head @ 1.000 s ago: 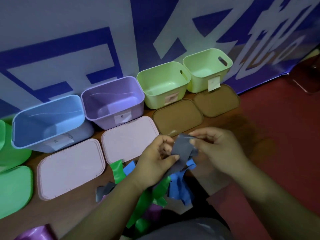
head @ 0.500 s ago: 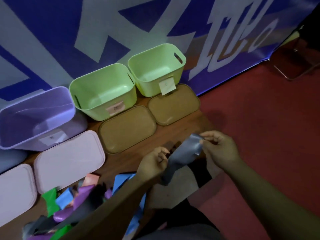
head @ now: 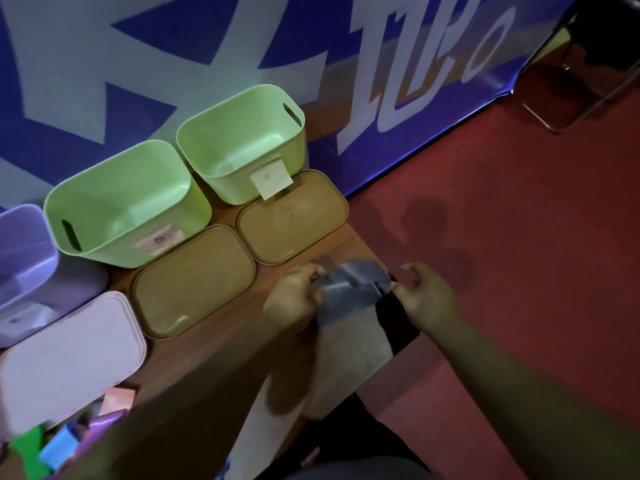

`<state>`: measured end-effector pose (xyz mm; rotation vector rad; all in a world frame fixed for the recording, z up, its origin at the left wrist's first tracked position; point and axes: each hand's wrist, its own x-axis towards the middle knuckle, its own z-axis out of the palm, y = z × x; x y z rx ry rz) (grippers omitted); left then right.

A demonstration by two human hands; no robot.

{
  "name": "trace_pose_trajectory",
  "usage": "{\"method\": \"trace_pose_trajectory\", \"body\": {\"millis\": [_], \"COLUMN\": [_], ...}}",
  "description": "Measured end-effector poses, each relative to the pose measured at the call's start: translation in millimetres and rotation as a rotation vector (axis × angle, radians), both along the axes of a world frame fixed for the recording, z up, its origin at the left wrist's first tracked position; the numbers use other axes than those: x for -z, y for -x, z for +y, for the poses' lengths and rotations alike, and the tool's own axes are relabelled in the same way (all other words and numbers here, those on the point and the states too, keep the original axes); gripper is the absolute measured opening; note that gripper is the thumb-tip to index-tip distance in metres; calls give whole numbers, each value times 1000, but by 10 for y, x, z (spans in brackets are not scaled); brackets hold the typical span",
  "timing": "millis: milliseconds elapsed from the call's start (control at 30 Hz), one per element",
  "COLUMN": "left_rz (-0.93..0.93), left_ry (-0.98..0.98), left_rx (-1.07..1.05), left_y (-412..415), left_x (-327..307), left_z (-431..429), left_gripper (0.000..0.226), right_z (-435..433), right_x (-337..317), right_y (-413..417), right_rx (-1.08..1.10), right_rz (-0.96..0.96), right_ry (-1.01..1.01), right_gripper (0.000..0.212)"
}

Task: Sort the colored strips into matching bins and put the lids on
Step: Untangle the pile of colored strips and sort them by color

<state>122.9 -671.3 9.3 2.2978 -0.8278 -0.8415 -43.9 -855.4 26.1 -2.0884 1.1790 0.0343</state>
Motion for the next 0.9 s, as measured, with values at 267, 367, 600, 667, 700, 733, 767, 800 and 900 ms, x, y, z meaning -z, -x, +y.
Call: {"method": "trace_pose_trajectory", "body": {"millis": [267,367,600,667,700,733,767,800,900], "left_rz": [-118,-136,-119,-113,-120,-129,-135,-137,-96], "left_ry": [59,85,-72,-46,-40,-38,-44,-50,-67], "left_rx": [-37,-110,-304,-291,-276,-266,-261,-263,-259], "left_y": [181,259,393,455,489,526,560,593,702], "left_x": [-307,-415,-280,-248,-228,-212,-193,-179,-178], "left_z": [1150,1665,2714,2931,3024,3101,3167,3211,3262], "left_gripper": [42,52,54,55,55,56,56,57,63], "right_z": [716,1126,2053,2289,2392,2485,2570,2642,2791], "right_x": [-235,-253,-189,-115,-68,-18,20,66,165], "right_y": [-36,-137,-391,-444,-462,-475,-481,-482,-465], "right_rx": [-423,-544,-789,-856,-879,-891,-896,-893,-845], "right_rz": [-5,38,-12,31,43,46,51,60,92], "right_ry": [78,35,-66,-76,-71,-69,-71,-79,-86], "right_gripper": [46,53,51,52,51,49,47,46,49]}}
